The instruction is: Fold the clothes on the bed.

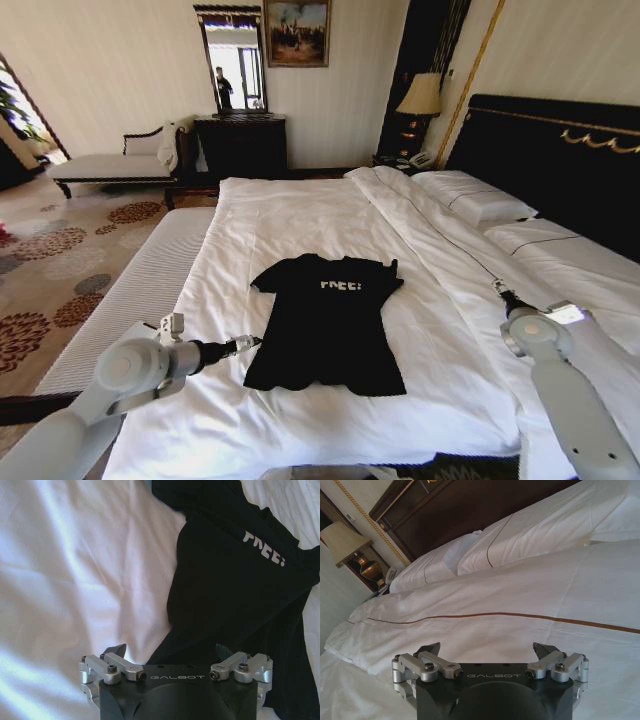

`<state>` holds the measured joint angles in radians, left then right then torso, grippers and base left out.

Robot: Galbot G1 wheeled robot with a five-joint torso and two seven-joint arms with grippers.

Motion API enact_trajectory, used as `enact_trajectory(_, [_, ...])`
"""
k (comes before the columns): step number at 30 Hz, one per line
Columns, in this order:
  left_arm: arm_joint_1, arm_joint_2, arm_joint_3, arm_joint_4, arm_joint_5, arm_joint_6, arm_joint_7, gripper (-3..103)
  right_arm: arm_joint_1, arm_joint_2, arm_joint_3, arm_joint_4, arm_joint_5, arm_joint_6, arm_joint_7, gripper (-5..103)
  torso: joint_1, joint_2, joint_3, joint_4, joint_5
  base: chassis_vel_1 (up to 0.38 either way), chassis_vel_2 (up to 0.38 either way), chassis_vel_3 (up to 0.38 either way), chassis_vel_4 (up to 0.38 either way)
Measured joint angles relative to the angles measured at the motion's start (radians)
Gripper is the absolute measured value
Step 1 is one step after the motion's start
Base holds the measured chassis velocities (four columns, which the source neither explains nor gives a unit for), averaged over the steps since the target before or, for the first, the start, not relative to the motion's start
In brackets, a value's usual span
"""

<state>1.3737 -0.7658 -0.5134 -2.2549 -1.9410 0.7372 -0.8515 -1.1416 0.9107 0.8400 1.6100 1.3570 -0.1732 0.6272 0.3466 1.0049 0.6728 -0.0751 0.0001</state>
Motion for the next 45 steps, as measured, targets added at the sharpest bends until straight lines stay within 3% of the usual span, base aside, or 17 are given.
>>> enact_trajectory(8, [-0.001, -0.01, -0.022, 0.05, 0.024, -0.001, 0.016, 100, -0.038, 0.009, 0.02, 0.021, 0.0, -0.008, 0.009, 100, 0.0, 0.0, 0.0, -0.0003, 0.0002, 0.0, 0.0, 0.0, 0.0])
enact_trajectory(12, [-0.077, -0.088, 0.059, 0.117, 0.061, -0.001, 0.035, 100, -0.041, 0.006, 0.025, 0.037, 0.001, -0.009, 0.018, 100, 0.0, 0.0, 0.0, -0.0002, -0.0003, 0.0, 0.0, 0.0, 0.0])
enact_trajectory(23, [-0.179, -0.176, 0.163, 0.214, 0.16, -0.002, 0.089, 99, -0.044, -0.001, 0.029, 0.031, 0.0, -0.01, 0.024, 100, 0.0, 0.0, 0.0, -0.0003, -0.0001, 0.0, 0.0, 0.0, 0.0])
enact_trajectory(27, [-0.183, -0.188, 0.167, 0.224, 0.175, -0.002, 0.108, 78, -0.037, -0.001, 0.028, 0.018, -0.002, -0.011, 0.026, 100, 0.0, 0.0, 0.0, -0.0003, 0.0003, 0.0, 0.0, 0.0, 0.0])
enact_trajectory(30, [-0.183, -0.195, 0.162, 0.228, 0.177, -0.002, 0.111, 73, -0.029, 0.0, 0.024, 0.015, -0.003, -0.011, 0.029, 100, 0.0, 0.0, 0.0, -0.0003, 0.0001, 0.0, 0.0, 0.0, 0.0])
enact_trajectory(33, [-0.174, -0.214, 0.148, 0.231, 0.188, -0.002, 0.121, 57, -0.014, 0.002, 0.013, 0.013, -0.005, -0.012, 0.039, 100, 0.0, 0.0, 0.0, 0.0, -0.0001, 0.0, 0.0, 0.0, 0.0])
enact_trajectory(35, [-0.171, -0.218, 0.145, 0.231, 0.193, -0.002, 0.126, 57, -0.011, 0.002, 0.01, 0.012, -0.005, -0.012, 0.041, 100, 0.0, 0.0, 0.0, 0.0, -0.0001, 0.0, 0.0, 0.0, 0.0])
enact_trajectory(39, [-0.157, -0.23, 0.134, 0.241, 0.246, -0.002, 0.168, 34, 0.002, 0.002, -0.001, 0.0, -0.011, -0.013, 0.05, 100, 0.0, 0.0, 0.0, -0.0002, -0.0001, 0.0, 0.0, 0.0, 0.0])
enact_trajectory(41, [-0.156, -0.231, 0.133, 0.243, 0.254, -0.002, 0.174, 34, 0.002, 0.002, -0.001, -0.001, -0.012, -0.013, 0.05, 100, 0.0, 0.0, 0.0, -0.0002, 0.0, 0.0, 0.0, 0.0, 0.0])
enact_trajectory(44, [-0.155, -0.24, 0.125, 0.252, 0.27, -0.002, 0.191, 19, 0.009, 0.002, -0.007, -0.01, -0.016, -0.014, 0.053, 100, 0.0, 0.0, 0.0, -0.0002, -0.0001, 0.0, 0.0, 0.0, 0.0])
enact_trajectory(45, [-0.155, -0.24, 0.125, 0.252, 0.27, -0.002, 0.191, 19, 0.009, 0.002, -0.007, -0.01, -0.016, -0.014, 0.053, 100, 0.0, 0.0, 0.0, -0.0002, -0.0001, 0.0, 0.0, 0.0, 0.0])
